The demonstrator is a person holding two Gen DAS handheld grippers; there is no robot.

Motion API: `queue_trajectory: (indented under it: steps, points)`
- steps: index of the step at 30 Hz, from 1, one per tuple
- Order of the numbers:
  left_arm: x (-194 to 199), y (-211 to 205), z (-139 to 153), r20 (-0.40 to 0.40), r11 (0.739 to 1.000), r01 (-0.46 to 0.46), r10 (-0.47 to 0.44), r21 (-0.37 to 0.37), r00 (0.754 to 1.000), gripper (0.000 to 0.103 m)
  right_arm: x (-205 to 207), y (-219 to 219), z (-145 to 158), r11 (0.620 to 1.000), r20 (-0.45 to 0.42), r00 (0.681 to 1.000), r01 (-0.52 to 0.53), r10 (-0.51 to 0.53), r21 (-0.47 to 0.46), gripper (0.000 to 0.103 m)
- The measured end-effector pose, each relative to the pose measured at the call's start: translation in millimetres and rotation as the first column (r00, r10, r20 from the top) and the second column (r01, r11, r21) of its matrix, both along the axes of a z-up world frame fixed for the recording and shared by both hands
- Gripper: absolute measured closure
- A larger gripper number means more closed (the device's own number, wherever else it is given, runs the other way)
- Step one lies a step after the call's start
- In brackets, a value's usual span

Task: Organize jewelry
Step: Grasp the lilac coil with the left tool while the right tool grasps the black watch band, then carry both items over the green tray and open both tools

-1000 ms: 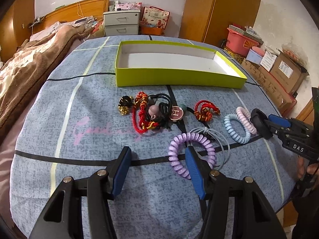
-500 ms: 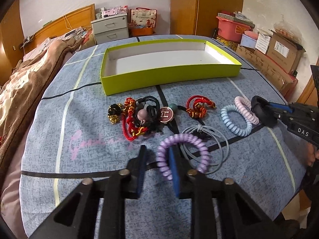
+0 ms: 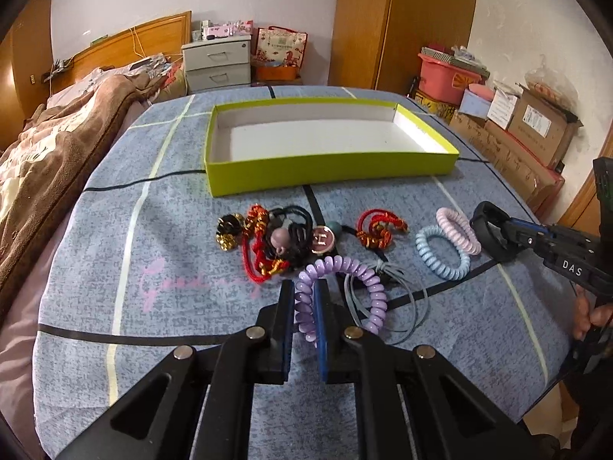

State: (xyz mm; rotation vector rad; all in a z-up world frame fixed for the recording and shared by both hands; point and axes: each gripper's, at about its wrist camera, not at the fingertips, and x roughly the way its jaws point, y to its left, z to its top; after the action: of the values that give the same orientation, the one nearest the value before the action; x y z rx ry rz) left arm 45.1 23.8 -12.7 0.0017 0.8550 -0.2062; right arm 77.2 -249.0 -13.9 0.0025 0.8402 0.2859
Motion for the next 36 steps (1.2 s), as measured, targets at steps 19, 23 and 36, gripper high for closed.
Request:
queue_trajectory:
  steps: [19,23,36]
  points:
    - [38.8,20.6,38.4,0.054,0.997,-0.025,0.029,-0.068,0.998,0.093,37.7,9.6,48.3,0.999,0.084,0.996,0.035,-0.037,0.027,0.090]
    - [62.0,25.6,48.6,0.070,0.997,-0.031,0.036,-0.074,0.997,0.093,60.8,15.3,56.4,0.999,0.090,0.995,0.039,-0.040,0.016,0.090]
    - [143.9,38.0,37.3,0.007,0.992,-0.048,0.049,-0.117,0.999,0.093,143.2,33.8,41.5,0.997,0.021,0.997,0.078,-0.077,-0.029,0.090]
